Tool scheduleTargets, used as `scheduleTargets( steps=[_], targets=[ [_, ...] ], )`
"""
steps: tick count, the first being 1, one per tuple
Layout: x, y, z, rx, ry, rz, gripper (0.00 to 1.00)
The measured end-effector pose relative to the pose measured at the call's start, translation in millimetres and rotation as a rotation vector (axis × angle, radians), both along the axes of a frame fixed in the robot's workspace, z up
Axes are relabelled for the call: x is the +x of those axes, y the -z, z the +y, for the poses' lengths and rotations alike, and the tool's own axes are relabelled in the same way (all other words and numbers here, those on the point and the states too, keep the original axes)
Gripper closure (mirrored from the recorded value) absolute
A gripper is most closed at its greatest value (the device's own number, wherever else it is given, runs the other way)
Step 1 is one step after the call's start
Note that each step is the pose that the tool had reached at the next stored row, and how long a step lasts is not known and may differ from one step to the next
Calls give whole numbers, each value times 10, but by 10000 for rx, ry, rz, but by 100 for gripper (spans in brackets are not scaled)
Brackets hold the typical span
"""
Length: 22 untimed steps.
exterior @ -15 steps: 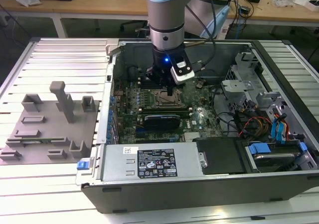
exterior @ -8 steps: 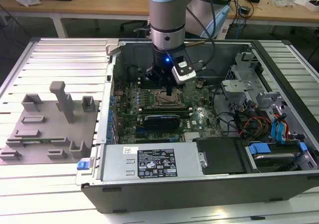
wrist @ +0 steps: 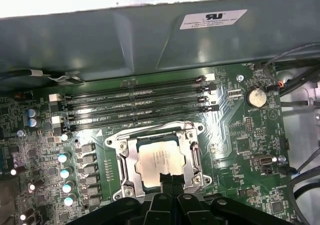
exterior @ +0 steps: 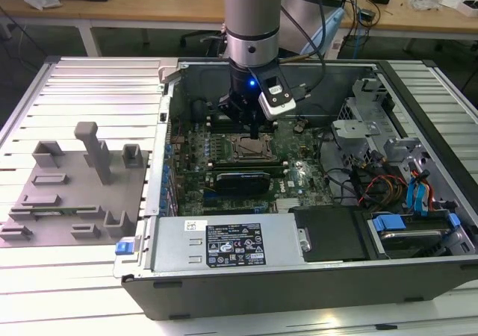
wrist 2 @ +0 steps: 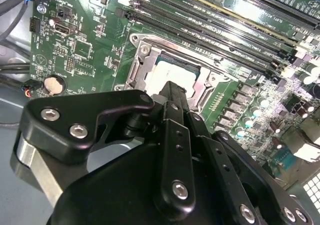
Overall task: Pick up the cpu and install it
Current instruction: 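Install the second cpu locking lever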
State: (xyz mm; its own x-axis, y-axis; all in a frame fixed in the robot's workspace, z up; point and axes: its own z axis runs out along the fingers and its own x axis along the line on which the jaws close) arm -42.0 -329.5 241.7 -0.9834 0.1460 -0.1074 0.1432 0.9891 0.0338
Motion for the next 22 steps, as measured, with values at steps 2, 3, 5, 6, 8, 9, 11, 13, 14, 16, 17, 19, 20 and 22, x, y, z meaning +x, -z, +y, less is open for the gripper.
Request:
scheduleTargets(
  steps=[2, 3, 5, 6, 8, 9, 11, 13, 14, 16, 17, 19, 20, 22],
  targets=[
    [0, -7, 0, -1, 0, 0, 89],
    [0, -8, 0, 0, 0, -1, 89],
    [0, -9, 0, 0, 0, 0, 89],
    [0, -10, 0, -1, 0, 0, 89],
    [0, -11, -9, 2, -1, 1, 89],
    [-1, -10, -12, 5, -1, 0, 89],
    [-3, -10, -27, 6, -1, 1, 89],
    [-5, -10, -34, 7, 1, 0, 89],
    [-6, -10, -44, 7, -2, 0, 89],
    [-7, -10, -67, 7, -1, 0, 89],
    [-8, -10, -84, 6, 0, 1, 89],
    [-8, -10, -113, 6, 0, 0, 89],
    [-8, -10, -127, 7, -1, 0, 89],
    [-8, -10, -172, 6, 0, 0, 89]
  ],
)
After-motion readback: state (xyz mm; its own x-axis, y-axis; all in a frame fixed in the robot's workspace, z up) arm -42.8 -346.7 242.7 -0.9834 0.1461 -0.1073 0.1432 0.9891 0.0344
